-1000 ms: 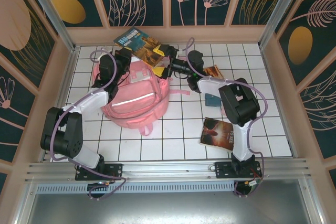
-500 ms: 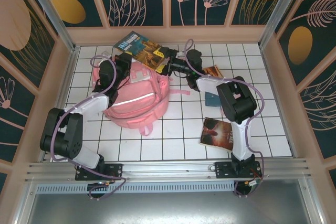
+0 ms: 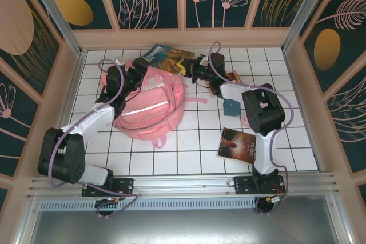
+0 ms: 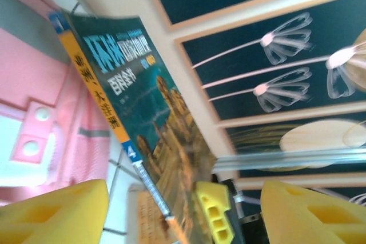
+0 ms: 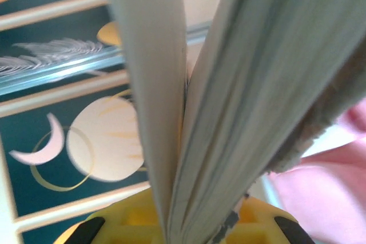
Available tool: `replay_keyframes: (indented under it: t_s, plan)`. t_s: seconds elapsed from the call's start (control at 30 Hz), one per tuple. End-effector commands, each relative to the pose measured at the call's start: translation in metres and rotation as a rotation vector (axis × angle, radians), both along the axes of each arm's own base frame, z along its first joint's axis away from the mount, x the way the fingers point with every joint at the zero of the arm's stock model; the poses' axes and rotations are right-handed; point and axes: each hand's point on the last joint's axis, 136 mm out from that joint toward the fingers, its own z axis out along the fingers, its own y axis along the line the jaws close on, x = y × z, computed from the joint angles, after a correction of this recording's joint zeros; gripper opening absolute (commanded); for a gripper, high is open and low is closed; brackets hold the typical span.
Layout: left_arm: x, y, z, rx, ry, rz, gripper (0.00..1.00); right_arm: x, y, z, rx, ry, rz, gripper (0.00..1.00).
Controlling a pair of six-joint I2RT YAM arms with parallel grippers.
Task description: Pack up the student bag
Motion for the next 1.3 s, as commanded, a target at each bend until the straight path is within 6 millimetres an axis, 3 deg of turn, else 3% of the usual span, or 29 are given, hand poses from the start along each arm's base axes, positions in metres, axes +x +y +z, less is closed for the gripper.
replay_keyframes:
  t_s: [0.0,0.03,0.07,0.27,0.47,0.83,1.03,1.27]
  plan:
    - [-0.019,-0.009,-0.023,0.284,0.066,-0.135,0.73,0.002,-0.037,0.044,-0.173,-0.244,-0.071,0.01]
    - [-0.025,-0.011,-0.034,0.368,0.095,-0.163,0.74,0.002,-0.047,0.042,-0.223,-0.256,-0.087,0.01]
    - [-0.026,-0.016,-0.029,0.432,0.085,-0.19,0.74,0.001,-0.056,0.04,-0.262,-0.268,-0.098,0.01]
    - [-0.058,-0.039,-0.064,0.809,0.161,-0.44,0.74,-0.009,-0.108,0.039,-0.406,-0.315,-0.141,0.01]
    - [-0.091,-0.031,-0.105,1.061,0.306,-0.666,0.78,-0.018,-0.139,0.038,-0.483,-0.321,-0.179,0.01]
    - [-0.123,-0.029,-0.158,1.229,0.455,-0.96,0.79,-0.019,-0.134,0.036,-0.455,-0.308,-0.157,0.01]
    - [-0.12,-0.039,-0.176,1.23,0.459,-1.044,0.79,-0.02,-0.131,0.035,-0.451,-0.304,-0.148,0.02]
    - [-0.103,-0.034,-0.189,1.313,0.465,-1.019,0.76,-0.02,-0.129,0.03,-0.449,-0.29,-0.142,0.02]
